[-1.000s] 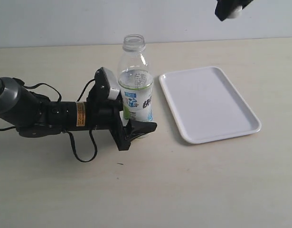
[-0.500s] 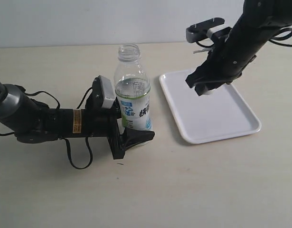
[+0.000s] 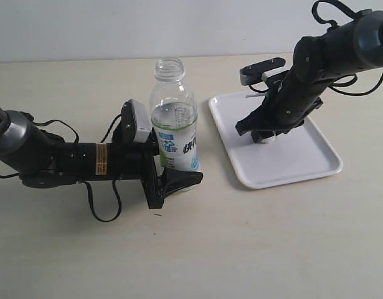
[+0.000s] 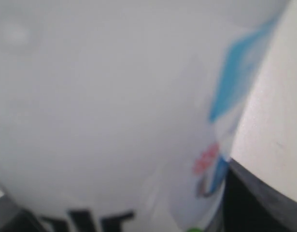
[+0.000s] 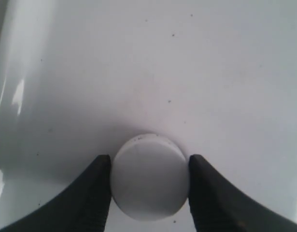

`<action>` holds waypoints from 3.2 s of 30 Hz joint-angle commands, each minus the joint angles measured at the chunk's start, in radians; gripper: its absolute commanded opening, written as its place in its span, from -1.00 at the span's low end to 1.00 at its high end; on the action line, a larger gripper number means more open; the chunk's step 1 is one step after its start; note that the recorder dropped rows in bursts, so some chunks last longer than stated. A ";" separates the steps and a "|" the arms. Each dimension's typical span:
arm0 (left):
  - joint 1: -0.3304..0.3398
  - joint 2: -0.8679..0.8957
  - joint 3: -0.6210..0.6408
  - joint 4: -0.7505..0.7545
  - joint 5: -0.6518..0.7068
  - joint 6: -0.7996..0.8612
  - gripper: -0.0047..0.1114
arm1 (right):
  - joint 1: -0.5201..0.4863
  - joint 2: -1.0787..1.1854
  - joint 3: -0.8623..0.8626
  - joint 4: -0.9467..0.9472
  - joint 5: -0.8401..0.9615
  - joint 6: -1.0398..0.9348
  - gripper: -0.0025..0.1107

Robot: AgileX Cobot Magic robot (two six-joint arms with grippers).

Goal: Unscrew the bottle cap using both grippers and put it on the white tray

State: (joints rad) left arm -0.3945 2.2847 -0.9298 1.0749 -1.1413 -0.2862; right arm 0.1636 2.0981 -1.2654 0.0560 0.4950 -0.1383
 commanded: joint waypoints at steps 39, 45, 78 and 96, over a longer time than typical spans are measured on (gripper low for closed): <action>0.003 -0.016 -0.015 -0.056 -0.050 -0.083 0.86 | -0.001 -0.514 0.001 -0.075 0.131 0.009 0.51; 0.042 -0.018 -0.015 -0.003 -0.064 -0.100 0.86 | -0.001 -0.515 0.001 -0.101 0.131 0.009 0.51; 0.435 -0.148 -0.013 0.439 -0.080 -0.695 0.86 | -0.001 -0.515 0.001 -0.145 0.185 0.001 0.51; 0.424 -0.148 -0.013 0.348 -0.080 -0.713 0.86 | -0.001 -0.515 0.001 -0.138 0.187 0.010 0.51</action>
State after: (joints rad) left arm 0.0362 2.1455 -0.9420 1.4540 -1.2056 -1.0060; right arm 0.1636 1.5935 -1.2638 -0.0798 0.6823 -0.1314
